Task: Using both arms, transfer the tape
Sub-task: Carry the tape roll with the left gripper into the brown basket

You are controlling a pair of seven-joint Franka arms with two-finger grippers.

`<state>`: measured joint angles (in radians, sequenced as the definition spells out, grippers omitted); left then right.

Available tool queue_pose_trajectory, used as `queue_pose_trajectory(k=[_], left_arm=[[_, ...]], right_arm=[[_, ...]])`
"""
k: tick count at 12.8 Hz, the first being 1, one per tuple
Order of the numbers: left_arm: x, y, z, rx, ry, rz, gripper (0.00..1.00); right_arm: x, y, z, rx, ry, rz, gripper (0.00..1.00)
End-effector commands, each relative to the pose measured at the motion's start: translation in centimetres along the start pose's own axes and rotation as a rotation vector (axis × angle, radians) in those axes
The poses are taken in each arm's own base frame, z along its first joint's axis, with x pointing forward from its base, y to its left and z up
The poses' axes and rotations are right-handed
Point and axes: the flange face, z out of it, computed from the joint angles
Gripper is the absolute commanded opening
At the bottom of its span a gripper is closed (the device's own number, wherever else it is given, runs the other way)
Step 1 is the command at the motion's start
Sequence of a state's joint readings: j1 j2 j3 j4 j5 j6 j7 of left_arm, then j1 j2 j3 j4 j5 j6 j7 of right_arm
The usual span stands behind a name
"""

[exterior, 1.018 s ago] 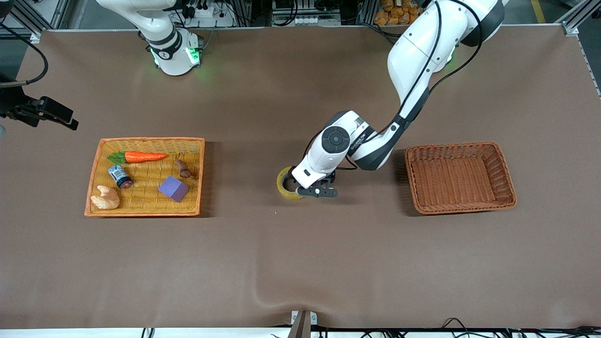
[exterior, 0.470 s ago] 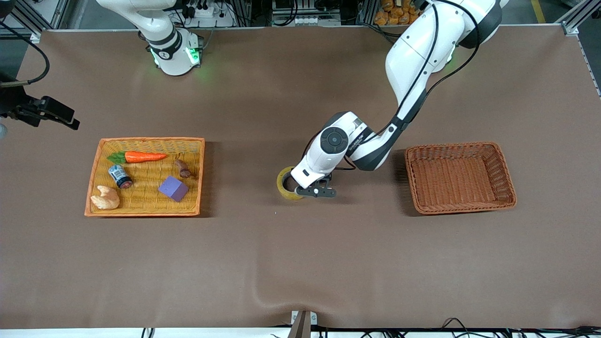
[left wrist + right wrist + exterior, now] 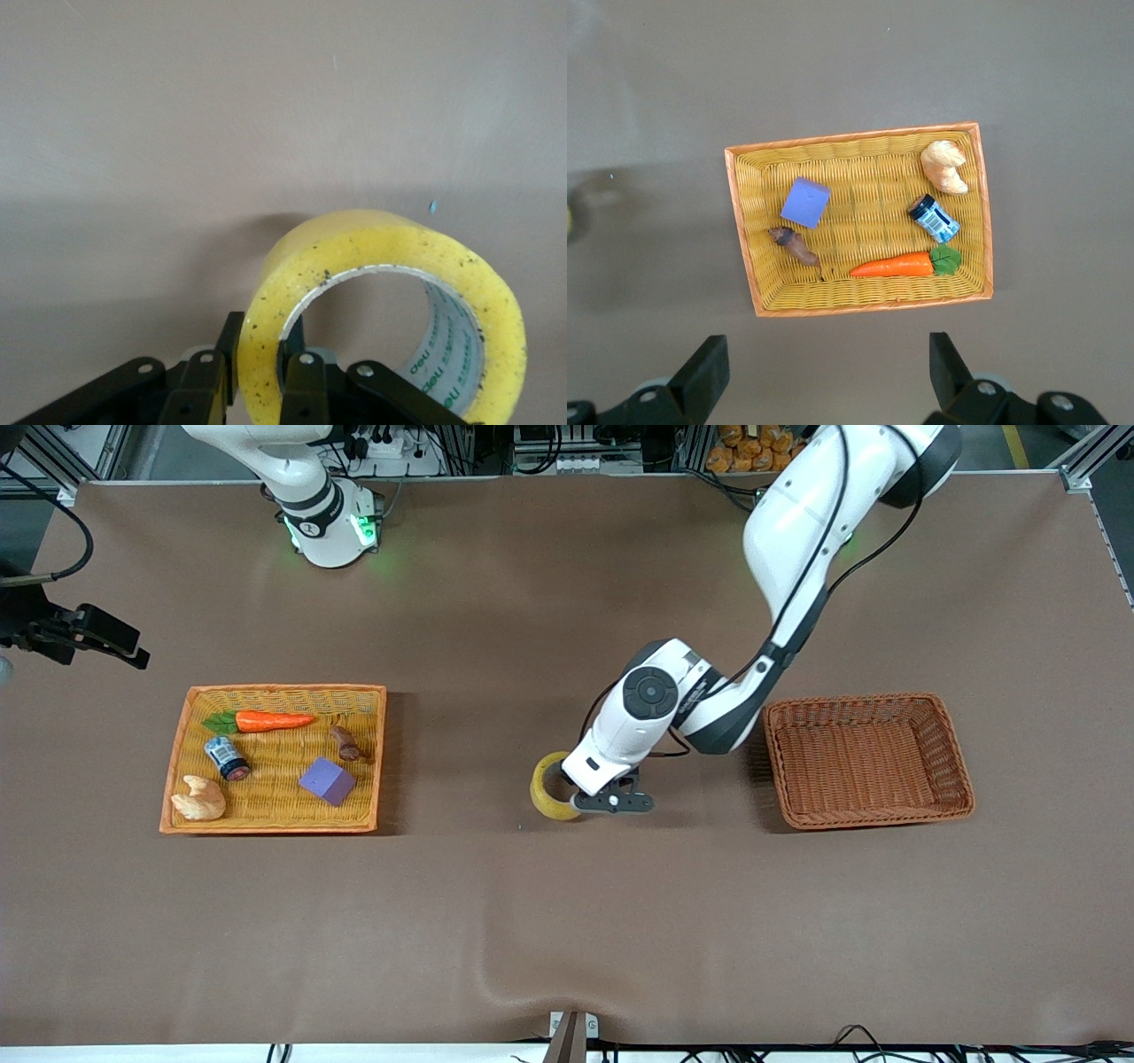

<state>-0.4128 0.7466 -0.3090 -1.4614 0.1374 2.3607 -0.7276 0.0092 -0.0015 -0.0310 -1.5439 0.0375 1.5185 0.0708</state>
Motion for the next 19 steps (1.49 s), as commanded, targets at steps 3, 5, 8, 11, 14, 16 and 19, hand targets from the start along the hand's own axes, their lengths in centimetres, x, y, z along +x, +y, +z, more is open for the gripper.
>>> queue_pose_trajectory(k=[3, 5, 8, 11, 14, 16, 19], left_arm=[[2.6, -12.9, -18.9, 0.186, 0.004, -0.021, 0.0], [4.4, -21.0, -21.7, 0.228, -0.054, 0.081, 0.0], [5.8, -35.0, -20.7, 0.176, -0.152, 0.131, 0.0], [4.2, -42.6, -16.5, 0.169, -0.196, 0.108, 0.0], [0.6, -45.7, -10.9, 0.166, -0.222, 0.084, 0.0], [-1.6, -46.5, -7.6, 0.192, -0.199, 0.123, 0.0], [-1.8, -47.1, -6.3, 0.198, -0.213, 0.132, 0.4]], right_arm=[[0.4, 0.3, -0.2, 0.015, -0.009, -0.005, 1.0], [0.3, -0.1, -0.4, 0.011, -0.006, -0.004, 1.0], [0.3, 0.1, -0.5, 0.01, -0.003, 0.006, 1.0], [0.3, 0.4, -0.6, 0.001, 0.0, 0.009, 1.0], [0.3, 0.6, -0.7, 0.001, 0.001, 0.014, 1.0], [0.4, 0.5, -0.1, 0.001, -0.011, 0.005, 1.0], [0.2, 0.4, 0.2, 0.002, -0.028, 0.01, 1.0]])
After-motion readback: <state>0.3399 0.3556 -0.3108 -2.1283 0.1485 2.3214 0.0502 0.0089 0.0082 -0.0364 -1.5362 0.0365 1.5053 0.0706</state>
